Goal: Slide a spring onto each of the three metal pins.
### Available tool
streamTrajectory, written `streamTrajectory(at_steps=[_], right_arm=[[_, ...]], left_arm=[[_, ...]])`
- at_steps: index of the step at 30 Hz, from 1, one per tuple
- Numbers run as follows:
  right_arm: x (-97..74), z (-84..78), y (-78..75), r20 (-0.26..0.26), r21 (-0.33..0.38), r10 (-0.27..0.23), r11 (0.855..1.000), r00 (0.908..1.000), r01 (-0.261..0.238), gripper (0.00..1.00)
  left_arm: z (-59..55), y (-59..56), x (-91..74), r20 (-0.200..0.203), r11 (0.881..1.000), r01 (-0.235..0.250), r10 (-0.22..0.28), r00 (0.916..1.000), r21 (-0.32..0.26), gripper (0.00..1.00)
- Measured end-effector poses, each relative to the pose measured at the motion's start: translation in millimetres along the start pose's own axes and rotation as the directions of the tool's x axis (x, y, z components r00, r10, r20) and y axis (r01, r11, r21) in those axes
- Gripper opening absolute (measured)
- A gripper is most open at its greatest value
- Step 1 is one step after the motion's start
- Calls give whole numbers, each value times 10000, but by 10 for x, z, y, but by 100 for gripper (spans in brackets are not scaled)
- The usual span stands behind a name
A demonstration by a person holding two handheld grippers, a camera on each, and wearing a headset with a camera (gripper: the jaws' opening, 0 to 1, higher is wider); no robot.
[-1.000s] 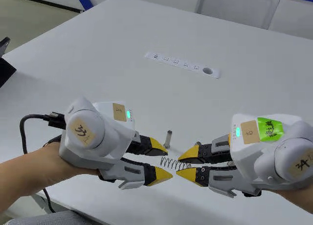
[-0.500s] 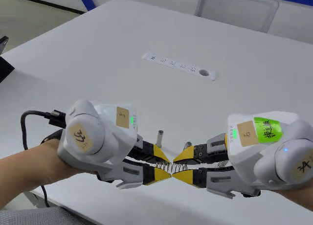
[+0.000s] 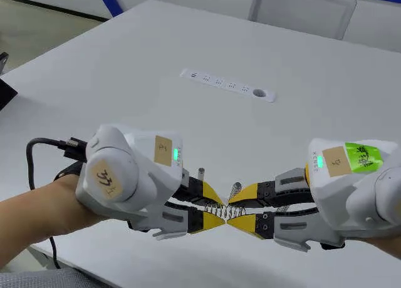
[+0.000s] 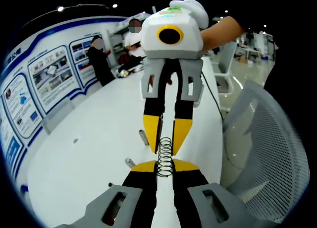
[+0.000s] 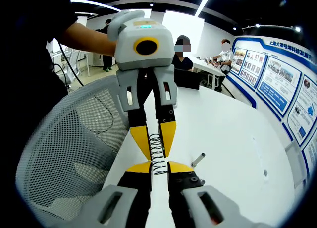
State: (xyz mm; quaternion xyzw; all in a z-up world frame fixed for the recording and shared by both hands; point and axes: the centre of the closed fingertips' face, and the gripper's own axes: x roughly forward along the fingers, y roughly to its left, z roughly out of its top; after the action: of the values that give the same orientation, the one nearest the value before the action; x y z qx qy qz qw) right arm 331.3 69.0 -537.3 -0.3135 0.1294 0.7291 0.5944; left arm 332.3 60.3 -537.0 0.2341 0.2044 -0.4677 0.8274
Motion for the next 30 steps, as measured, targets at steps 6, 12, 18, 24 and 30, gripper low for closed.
streamTrajectory(at_steps=[6, 12, 18, 24, 30], right_arm=[[1, 15, 37, 277, 195, 44, 9998, 9996, -50, 12], [-56, 43, 76, 226, 312, 173, 9994, 9996, -180, 10], [-169, 126, 31, 436, 221, 151, 9996, 9989, -161, 10], [-212, 225, -25, 605, -18, 32, 10000, 9982, -31, 10], [-235, 298, -83, 884, 69, -118, 9999, 9960, 113, 10]], left_arm=[[-2, -12, -9, -118, 9999, 105, -104, 9999, 84, 10], [-16, -47, 15, -344, 9991, 289, -279, 9990, 297, 10], [80, 3, -3, -3, 9996, 242, -242, 9997, 125, 10], [99, 68, -1, -93, 9996, 70, -68, 9999, 266, 10], [110, 136, -26, -15, 9996, -250, 250, 9997, 139, 10]])
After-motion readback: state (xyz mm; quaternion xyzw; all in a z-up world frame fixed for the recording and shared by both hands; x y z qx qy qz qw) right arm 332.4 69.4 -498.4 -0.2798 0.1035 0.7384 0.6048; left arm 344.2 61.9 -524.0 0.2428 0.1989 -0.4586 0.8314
